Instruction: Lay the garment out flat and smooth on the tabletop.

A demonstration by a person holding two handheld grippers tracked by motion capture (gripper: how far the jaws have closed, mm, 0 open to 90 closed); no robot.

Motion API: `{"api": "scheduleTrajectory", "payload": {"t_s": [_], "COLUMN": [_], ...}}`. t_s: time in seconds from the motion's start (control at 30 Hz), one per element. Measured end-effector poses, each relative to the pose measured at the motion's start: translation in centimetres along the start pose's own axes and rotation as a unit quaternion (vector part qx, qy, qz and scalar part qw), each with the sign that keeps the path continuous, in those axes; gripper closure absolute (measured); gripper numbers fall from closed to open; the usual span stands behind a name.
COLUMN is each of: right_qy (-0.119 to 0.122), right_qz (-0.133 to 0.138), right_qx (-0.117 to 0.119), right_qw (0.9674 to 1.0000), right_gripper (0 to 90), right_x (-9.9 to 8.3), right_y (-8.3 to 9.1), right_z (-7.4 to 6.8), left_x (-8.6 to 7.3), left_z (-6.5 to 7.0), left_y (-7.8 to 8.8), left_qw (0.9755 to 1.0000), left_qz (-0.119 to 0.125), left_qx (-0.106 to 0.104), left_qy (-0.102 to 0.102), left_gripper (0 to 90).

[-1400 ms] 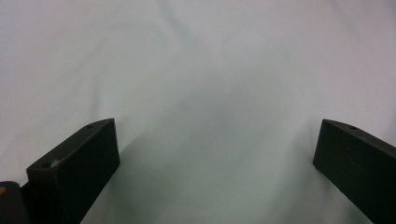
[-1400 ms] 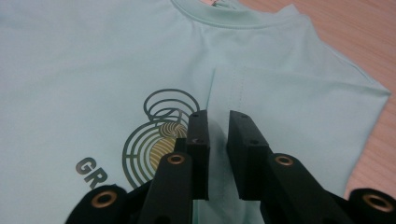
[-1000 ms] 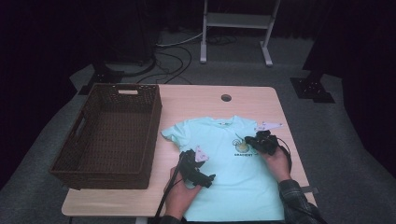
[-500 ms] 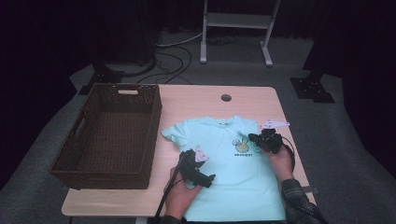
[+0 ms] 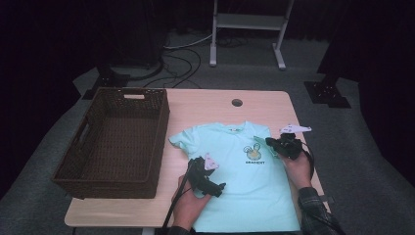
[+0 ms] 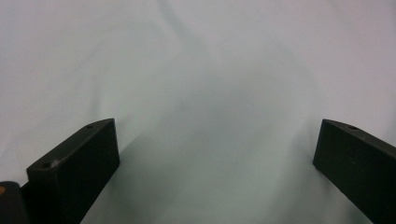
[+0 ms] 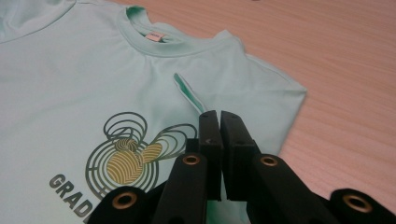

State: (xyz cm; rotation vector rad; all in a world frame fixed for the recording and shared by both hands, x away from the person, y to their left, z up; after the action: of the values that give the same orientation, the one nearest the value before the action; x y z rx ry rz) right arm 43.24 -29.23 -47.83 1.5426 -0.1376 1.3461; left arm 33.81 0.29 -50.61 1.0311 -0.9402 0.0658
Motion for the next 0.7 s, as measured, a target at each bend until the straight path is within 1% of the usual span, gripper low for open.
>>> {"api": "scheduleTrajectory", "payload": {"t_s": [0.7], "right_qy": [-0.020], "right_qz": [0.009], "right_qx": [-0.014], "right_qw": [0.9997], "right_gripper": [87.7], "right_x": [-0.5], "right_y": [1.0], "right_z": [1.3], "left_x": [0.0], "left_z": [0.0], "left_y": [0.0], "left_qw": [1.0000], "left_qz": [-0.001], "left_qx": [0.000], "left_qy": [0.000], "left_gripper": [0.0]}}
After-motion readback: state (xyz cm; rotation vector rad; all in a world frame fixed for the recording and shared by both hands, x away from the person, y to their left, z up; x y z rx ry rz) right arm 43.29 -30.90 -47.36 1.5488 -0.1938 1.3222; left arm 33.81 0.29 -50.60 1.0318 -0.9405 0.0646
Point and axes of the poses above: each handheld gripper's, and its own axes: y roughly backward along the jaws, x roughly out of its top, z roughly to its right, the point moved 3 cm from there along -y, roughly forward along the jaws, and after that the axes turned 15 degrees about y, right-handed, at the moved point
